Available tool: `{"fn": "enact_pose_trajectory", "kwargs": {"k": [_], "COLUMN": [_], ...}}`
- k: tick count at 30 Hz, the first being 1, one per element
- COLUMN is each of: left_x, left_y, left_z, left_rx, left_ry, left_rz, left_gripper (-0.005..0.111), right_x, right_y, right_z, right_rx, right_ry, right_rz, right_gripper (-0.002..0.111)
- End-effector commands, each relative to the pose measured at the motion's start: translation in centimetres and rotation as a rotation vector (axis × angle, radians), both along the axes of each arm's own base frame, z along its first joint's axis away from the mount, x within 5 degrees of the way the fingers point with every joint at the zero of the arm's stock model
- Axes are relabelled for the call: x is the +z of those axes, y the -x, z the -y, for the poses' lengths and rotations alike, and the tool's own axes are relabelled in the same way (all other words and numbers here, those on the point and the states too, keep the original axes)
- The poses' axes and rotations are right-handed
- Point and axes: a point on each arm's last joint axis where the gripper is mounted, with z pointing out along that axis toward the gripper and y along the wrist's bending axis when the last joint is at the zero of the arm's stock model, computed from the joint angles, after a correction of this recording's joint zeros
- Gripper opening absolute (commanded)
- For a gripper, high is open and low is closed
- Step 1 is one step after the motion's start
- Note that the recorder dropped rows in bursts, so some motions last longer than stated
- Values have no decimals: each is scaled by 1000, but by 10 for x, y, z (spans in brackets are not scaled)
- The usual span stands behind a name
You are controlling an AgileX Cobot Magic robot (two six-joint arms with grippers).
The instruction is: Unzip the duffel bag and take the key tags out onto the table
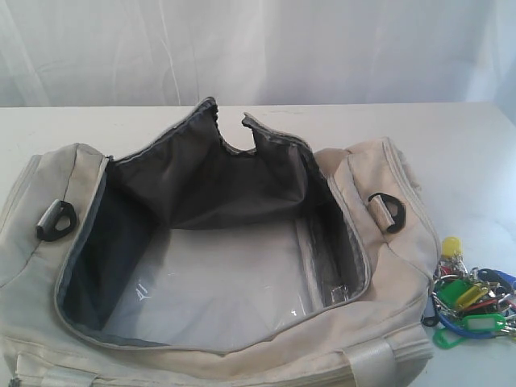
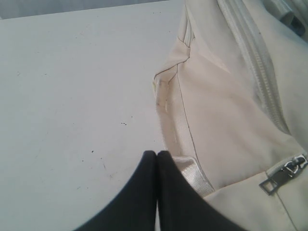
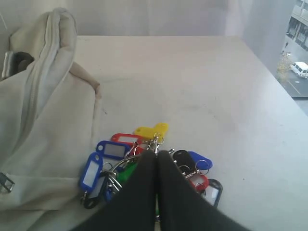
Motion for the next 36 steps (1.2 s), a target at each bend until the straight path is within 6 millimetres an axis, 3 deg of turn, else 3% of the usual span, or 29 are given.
{"fn": "enact_pose_trajectory", "kwargs": {"k": [1, 9, 36], "left_x": [-2, -2, -2], "left_y": [0, 1, 1], "left_z": [0, -4, -4], "left_rx": [4, 73, 73], "left_ry": [12, 12, 12], "left_rz": [-1, -1, -1], "left_gripper": [0, 0, 0], "right_x": [-1, -1, -1], "right_y": [0, 0, 0], "right_z": [0, 0, 0], "right_rx": [0, -1, -1], "right_ry": [11, 8, 8], "right_rz": [3, 4, 4], "right_gripper": [0, 0, 0]}}
